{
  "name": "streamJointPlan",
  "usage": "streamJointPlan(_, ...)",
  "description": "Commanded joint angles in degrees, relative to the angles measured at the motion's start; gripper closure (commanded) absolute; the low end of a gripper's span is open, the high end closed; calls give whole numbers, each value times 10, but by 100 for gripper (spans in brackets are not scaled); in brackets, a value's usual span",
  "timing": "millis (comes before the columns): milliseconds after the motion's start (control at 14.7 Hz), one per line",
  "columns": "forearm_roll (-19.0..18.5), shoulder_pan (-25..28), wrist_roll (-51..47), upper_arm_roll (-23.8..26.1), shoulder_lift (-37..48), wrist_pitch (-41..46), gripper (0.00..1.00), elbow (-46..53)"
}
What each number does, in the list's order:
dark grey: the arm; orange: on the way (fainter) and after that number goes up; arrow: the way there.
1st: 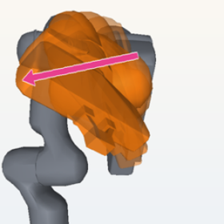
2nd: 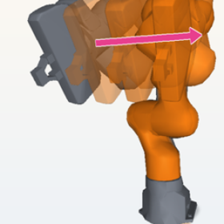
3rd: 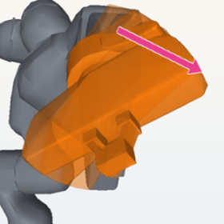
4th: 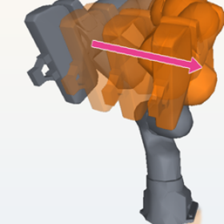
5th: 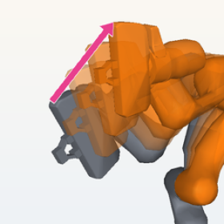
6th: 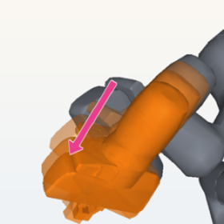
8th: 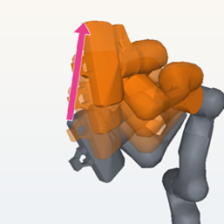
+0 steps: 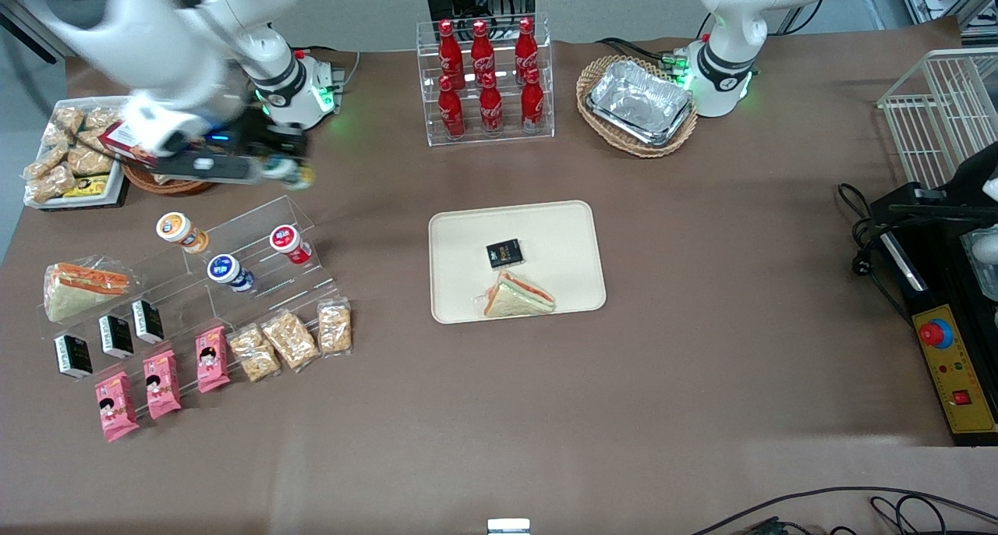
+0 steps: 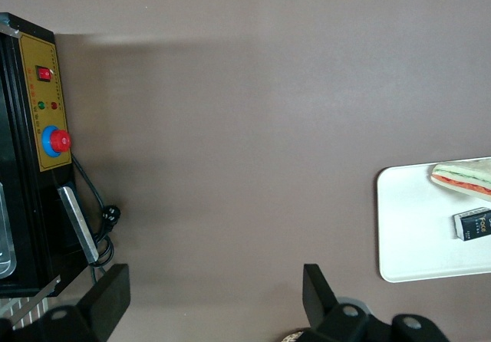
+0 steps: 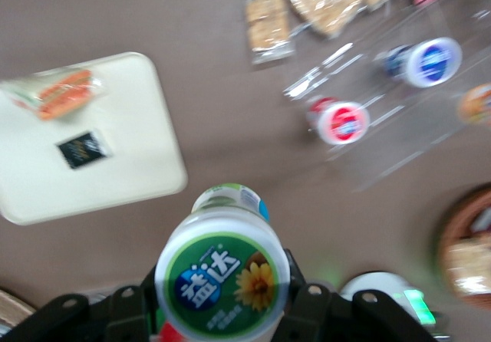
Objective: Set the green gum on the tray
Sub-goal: 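Carry the tub with the right gripper over the cream tray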
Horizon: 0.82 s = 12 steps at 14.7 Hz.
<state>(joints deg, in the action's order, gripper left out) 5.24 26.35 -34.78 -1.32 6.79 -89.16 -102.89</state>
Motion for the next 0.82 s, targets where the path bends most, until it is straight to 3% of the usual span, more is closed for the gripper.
streamJointPlan(0, 28, 62, -131, -8, -66, -111, 56, -18)
streamJointPlan(340, 27, 125, -223, -9, -92, -369, 56, -175)
streamJointPlan(748, 21, 174, -298, -9, -172, -507, 56, -219)
